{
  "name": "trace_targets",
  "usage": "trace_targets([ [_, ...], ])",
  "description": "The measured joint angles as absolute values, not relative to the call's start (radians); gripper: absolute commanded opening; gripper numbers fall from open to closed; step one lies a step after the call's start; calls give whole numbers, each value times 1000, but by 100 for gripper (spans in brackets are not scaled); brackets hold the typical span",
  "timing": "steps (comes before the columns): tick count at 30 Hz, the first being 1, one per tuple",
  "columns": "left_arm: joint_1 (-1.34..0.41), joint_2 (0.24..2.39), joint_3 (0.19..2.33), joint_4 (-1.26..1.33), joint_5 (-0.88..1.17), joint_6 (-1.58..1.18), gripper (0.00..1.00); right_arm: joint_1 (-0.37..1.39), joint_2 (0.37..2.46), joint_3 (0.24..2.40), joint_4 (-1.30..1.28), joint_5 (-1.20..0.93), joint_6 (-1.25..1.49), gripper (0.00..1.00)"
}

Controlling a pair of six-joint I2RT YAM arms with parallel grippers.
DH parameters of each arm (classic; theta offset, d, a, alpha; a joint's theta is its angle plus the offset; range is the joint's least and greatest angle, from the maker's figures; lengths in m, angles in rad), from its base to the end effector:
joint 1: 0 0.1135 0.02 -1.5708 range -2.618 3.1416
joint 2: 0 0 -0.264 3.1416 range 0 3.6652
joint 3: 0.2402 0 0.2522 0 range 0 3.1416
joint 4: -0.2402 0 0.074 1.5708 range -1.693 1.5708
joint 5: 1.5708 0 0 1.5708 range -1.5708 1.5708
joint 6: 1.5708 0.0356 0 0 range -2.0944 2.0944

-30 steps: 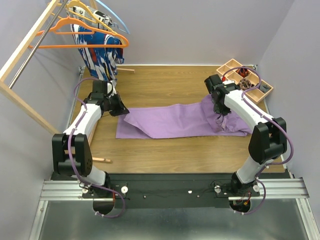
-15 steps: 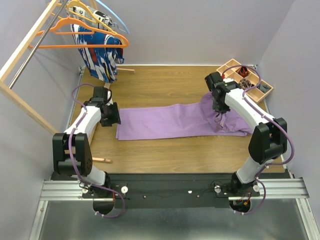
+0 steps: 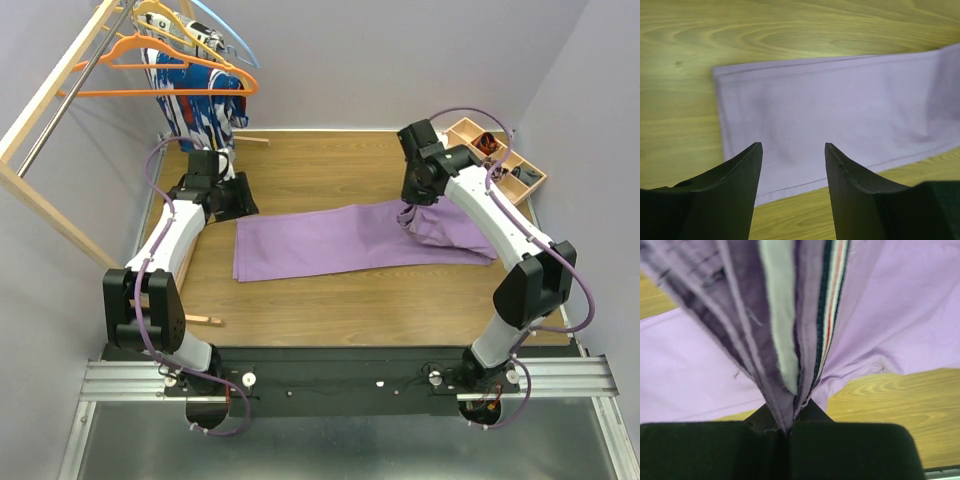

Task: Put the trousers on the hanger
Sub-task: Fold the trousers

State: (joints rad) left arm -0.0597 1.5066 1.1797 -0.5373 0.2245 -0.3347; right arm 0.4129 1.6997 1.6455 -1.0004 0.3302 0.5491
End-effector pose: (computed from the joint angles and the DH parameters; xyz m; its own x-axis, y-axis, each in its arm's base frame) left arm 0.3238 -0.0273 0.2724 -0.7836 -0.2740 -0.5576 -0.0582 0.9259 -0.3732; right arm 0.3297 0.1318 0.3283 -0.8011 0.1881 -0.5682 0.2170 0.9760 0.0171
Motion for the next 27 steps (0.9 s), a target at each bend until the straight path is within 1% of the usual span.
trace_targets([
  [10,-139,1514,1165,-311,530,-438,64,586,1796,1779,-1055,247,612,1],
  [17,-139,1514,1110,-258,598,-455,65,661,1924,1881,-1066,195,607,1],
  [21,-139,1530,1075,-248,623,-459,67,697,1974,1911,-1066,143,588,1],
  [27,-139,1551,1001,-117,742,-491,70,703,2040,1911,-1042,56,545,1],
])
